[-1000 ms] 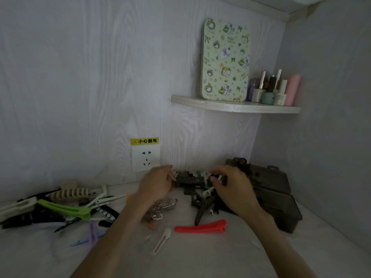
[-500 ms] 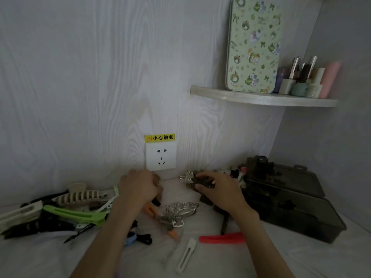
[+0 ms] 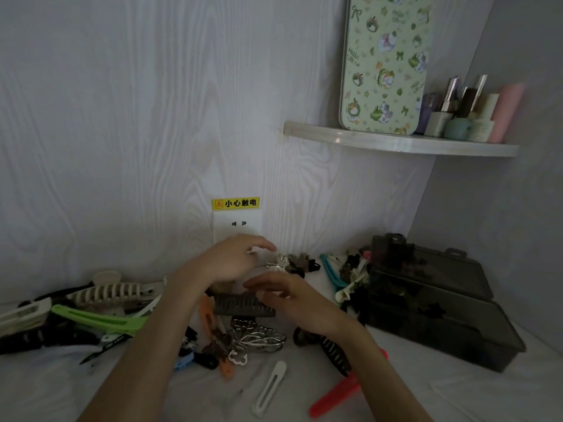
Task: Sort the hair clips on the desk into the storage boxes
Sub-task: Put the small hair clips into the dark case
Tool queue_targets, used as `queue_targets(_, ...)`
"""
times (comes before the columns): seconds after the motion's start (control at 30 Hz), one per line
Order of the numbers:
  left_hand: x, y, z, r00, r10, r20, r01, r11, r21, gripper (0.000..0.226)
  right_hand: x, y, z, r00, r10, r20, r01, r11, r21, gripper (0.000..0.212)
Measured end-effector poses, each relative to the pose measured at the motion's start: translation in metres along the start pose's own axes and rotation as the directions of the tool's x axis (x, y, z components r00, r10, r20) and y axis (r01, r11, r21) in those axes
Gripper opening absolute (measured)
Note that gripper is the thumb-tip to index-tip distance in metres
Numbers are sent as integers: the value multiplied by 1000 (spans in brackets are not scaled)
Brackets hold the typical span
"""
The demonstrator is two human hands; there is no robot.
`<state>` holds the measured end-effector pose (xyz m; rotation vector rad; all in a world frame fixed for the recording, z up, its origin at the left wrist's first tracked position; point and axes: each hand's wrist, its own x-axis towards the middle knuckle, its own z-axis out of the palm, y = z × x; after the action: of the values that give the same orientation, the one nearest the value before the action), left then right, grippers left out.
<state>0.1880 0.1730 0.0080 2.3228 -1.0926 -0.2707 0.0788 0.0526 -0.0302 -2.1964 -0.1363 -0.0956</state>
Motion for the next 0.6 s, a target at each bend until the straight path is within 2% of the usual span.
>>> queue_targets(0.07,12,10,6,995,26,96,-31,998,46,43,-1,-1,-16,998,17,-67,-17,1000,1,25)
queue_targets(0.17,24,17,20,989,16,150,-29,996,90,43,1,5,-49,944,104,-312,-93,994,49,23)
queue_targets(0.27,31,13,30,990,17,139,-36,990,137,40,14,22,-68,856,123,-501,-225,963,-147,25)
queue_targets(0.33,30,11,29,999,-1,39,-10,961,278,37,24,34,-67,866,148,-477,-299,919,-259,31)
queue_targets(0.4,25,11,24,999,-7,-52,28,906,423,36,32,42,-56,918,171,-357,-311,869,-384,44)
queue_targets(0.5,19,11,19,992,-44,-121,97,873,477,28,37,49,-38,955,239,-175,-295,798,-525,60)
queue_targets(0.6,15,3,14,975,-190,-119,224,847,482,26,33,50,-34,952,230,-199,-305,738,-602,57)
